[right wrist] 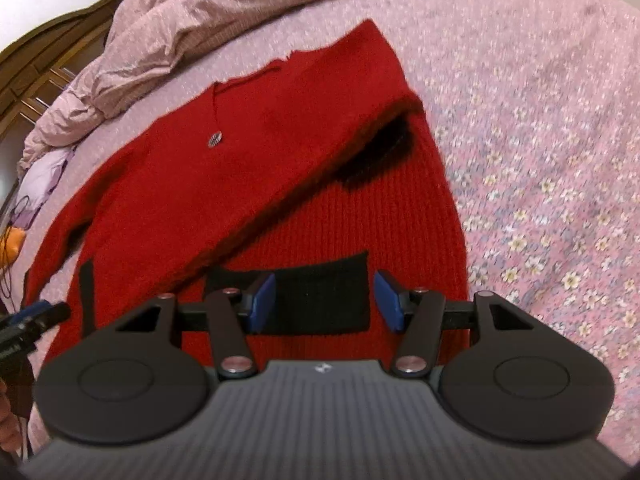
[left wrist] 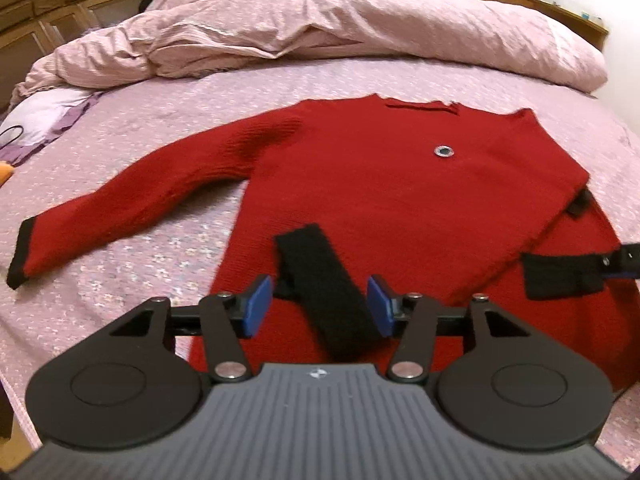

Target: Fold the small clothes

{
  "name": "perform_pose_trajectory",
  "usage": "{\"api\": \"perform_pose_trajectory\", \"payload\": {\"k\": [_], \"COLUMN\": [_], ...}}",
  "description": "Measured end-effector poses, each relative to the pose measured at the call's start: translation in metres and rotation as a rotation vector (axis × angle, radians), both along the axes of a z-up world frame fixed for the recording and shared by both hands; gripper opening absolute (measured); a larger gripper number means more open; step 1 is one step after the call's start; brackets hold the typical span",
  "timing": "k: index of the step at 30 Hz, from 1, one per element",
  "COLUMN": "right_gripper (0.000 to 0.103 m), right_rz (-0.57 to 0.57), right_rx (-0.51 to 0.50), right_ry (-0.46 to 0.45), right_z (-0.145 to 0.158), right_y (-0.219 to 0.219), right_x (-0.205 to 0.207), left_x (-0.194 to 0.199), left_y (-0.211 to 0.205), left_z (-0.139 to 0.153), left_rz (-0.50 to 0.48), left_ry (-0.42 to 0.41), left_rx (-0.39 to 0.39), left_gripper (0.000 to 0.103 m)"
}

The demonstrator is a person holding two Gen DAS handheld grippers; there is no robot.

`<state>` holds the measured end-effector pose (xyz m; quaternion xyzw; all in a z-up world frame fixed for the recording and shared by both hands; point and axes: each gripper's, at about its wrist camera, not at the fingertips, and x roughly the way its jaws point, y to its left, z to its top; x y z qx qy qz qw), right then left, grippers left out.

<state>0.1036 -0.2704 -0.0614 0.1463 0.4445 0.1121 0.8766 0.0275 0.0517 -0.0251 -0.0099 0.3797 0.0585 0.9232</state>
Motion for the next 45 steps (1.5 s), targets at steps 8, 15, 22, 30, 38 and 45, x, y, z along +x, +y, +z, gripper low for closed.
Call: {"api": "perform_pose_trajectory", "payload": {"k": [8, 15, 22, 30, 38, 45], "right_gripper": [0.057, 0.058, 0.058, 0.059, 0.059, 0.059], "right_rz": [-0.03, 0.008, 0.106, 0.24, 0.254, 0.278], "right_rx": [0.086, 0.161, 0.187, 0.008, -0.177, -0.353], "right_ry": [0.015, -0.013, -0.015, -0.001, -0.141, -0.154], "right_z": [-0.008, -0.014, -0.015, 0.014, 0.066, 0.055], "right_y": [-0.013, -0.028, -0.037, -0.02, -0.017, -0.001], "right_x": [0.001, -0.007, -0.006, 0.003, 0.039, 0.094], "left_x": [0.026, 0.044, 0.055, 0.06, 0.069, 0.071], "left_y": [0.011, 0.021, 0.028, 0.032, 0.029, 0.031], "left_z": [-0.013, -0.034, -0.042, -0.044, -0.048, -0.049], "left_rz": [0.028, 0.061, 0.083, 0.091, 0.09, 0.083], "left_ry": [0.008, 0.047, 0.04, 0.027, 0.013, 0.022], "left_rx": [-0.006, -0.052, -0.096, -0.126, -0.117, -0.123], "left_gripper": [0.063, 0.063, 0.068, 0.069, 0.069, 0.069]}}
